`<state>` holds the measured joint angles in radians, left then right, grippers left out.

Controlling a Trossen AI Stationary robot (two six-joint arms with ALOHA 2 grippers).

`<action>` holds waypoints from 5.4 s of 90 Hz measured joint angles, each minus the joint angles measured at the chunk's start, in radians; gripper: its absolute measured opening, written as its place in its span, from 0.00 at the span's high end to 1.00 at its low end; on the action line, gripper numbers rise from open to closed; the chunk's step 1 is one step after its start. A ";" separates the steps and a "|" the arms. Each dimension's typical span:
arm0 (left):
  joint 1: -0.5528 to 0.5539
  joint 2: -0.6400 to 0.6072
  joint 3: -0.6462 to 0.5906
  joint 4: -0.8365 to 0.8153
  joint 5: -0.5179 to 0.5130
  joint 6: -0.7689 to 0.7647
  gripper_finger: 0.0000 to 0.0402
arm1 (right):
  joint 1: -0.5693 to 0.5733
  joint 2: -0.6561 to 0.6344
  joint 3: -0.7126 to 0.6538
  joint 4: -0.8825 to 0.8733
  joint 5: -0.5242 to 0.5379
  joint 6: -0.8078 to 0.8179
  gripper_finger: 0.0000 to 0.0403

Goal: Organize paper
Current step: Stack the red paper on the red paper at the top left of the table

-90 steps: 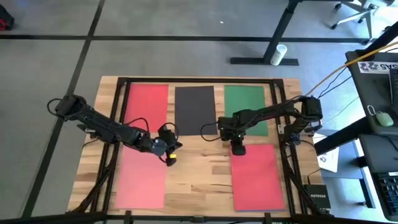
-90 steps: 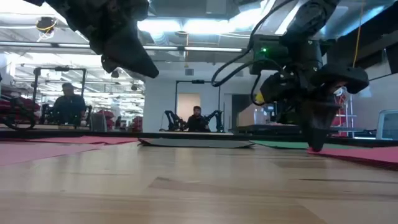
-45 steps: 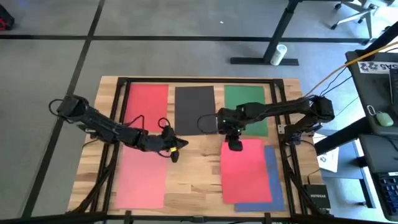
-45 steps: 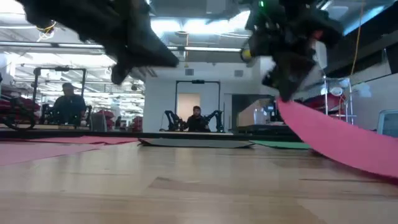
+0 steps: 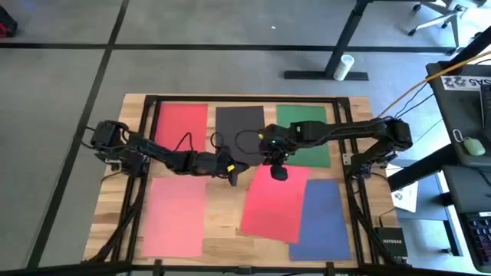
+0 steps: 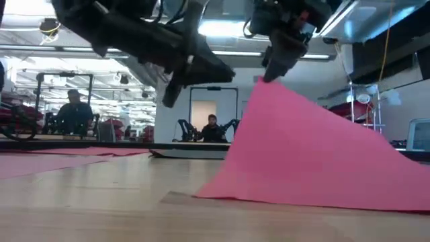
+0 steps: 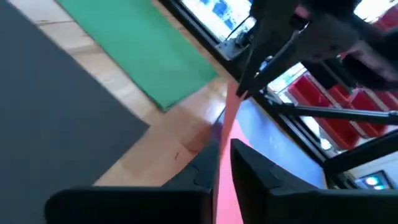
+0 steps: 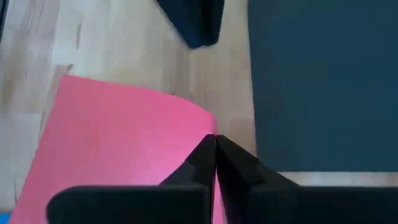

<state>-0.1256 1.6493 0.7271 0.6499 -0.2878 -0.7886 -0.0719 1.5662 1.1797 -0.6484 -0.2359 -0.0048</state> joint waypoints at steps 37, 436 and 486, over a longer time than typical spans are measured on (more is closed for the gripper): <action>-0.001 0.036 0.107 -0.203 0.026 0.173 0.82 | -0.001 0.034 0.000 0.061 0.000 -0.001 1.00; 0.844 -0.447 0.133 -1.507 -0.532 1.024 1.00 | 0.000 0.028 0.253 -0.137 0.090 -0.079 1.00; 0.842 -0.365 0.132 -1.322 -0.549 1.131 1.00 | 0.000 0.028 0.253 -0.139 0.088 -0.087 1.00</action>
<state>0.7165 1.2846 0.8593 -0.6725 -0.8365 0.3425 -0.0723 1.5940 1.4326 -0.7876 -0.1475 -0.0914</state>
